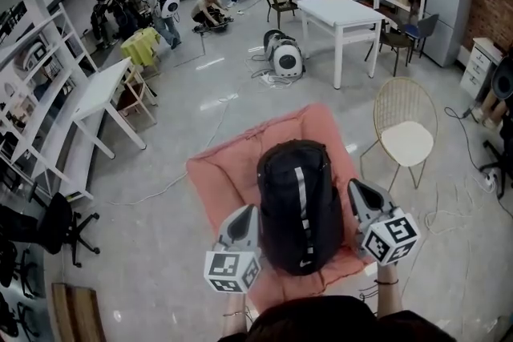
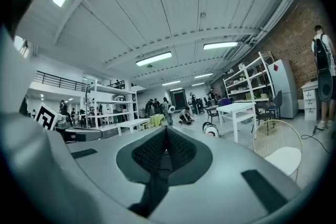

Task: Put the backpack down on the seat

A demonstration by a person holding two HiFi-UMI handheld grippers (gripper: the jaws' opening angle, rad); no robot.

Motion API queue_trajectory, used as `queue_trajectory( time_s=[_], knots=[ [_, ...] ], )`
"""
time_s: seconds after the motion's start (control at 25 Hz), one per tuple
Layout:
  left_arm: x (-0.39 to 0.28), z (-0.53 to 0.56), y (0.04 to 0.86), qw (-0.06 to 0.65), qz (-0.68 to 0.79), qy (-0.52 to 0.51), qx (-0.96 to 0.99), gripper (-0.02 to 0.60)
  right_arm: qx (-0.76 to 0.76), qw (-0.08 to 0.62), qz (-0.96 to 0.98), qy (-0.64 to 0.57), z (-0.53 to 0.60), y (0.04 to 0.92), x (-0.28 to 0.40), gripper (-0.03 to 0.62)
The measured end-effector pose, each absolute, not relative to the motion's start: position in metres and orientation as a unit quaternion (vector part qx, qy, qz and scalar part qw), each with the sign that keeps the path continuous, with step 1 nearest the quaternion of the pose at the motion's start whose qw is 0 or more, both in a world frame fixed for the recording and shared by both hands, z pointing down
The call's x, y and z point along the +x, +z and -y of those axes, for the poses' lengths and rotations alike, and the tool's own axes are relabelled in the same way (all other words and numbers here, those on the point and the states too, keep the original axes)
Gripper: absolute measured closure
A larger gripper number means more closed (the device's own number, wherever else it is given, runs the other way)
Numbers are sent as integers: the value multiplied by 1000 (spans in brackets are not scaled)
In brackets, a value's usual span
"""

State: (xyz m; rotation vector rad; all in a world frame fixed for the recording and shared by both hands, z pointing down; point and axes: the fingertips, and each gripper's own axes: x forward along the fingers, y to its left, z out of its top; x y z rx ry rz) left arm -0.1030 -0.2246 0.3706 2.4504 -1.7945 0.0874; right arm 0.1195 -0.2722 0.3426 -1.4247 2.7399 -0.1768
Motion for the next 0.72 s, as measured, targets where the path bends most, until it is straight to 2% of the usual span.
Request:
queue_trajectory(
  time_s=[0.72],
  knots=[
    [-122,218,356,32,601,23,798,566,-457,28,-888,-45,265,337,113,581]
  ],
)
